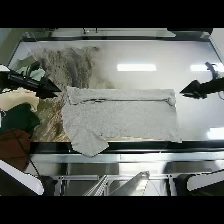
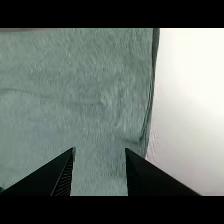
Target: Fold the shirts.
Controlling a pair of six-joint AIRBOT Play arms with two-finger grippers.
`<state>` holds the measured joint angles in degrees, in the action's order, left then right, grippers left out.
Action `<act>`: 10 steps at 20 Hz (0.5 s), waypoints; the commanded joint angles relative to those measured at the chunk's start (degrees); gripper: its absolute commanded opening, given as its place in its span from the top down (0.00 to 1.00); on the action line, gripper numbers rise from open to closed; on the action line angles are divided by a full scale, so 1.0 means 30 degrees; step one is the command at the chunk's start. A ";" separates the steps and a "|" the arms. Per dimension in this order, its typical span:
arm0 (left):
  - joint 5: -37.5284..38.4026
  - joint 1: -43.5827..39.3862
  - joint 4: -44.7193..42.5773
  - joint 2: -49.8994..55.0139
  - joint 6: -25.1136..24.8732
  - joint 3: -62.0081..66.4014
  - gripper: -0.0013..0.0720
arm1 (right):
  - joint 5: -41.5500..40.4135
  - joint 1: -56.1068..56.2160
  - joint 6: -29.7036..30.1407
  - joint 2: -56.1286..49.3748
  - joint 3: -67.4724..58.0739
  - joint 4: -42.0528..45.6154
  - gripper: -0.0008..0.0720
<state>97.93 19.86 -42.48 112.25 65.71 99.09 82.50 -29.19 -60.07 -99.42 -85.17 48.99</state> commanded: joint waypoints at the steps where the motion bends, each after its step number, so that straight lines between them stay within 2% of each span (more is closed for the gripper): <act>1: 0.0291 0.1049 -0.0029 -0.3024 0.0262 -0.4262 0.25 | 0.1304 -0.1668 -0.0962 0.3315 0.2878 0.1610 0.50; 3: -0.1122 0.1508 -0.0058 -0.5894 -0.0423 -0.9894 0.25 | 0.0758 -0.2594 -0.0984 0.5486 0.6768 0.3126 0.49; 4: -0.1953 0.1698 -0.0168 -0.7104 -0.0415 -1.2633 0.25 | -0.0262 -0.2965 -0.0903 0.6426 0.8910 0.3432 0.41; 5: -0.2892 0.1756 -0.0641 -0.7949 -0.0488 -1.4921 0.25 | -0.1537 -0.3184 -0.0940 0.7038 1.0768 0.3519 0.28; 7: -0.4721 0.1683 -0.1923 -0.9012 -0.0597 -1.8593 0.25 | -0.3439 -0.3249 -0.0903 0.7410 1.3916 0.2907 0.27; 10: -0.5705 0.1566 -0.1996 -0.9340 -0.0612 -2.0808 0.25 | -0.5450 -0.2710 0.0911 0.6572 1.6451 0.0678 0.28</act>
<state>85.73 24.45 -46.59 87.05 64.27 46.26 73.30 -37.78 -61.17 -79.68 -44.62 55.13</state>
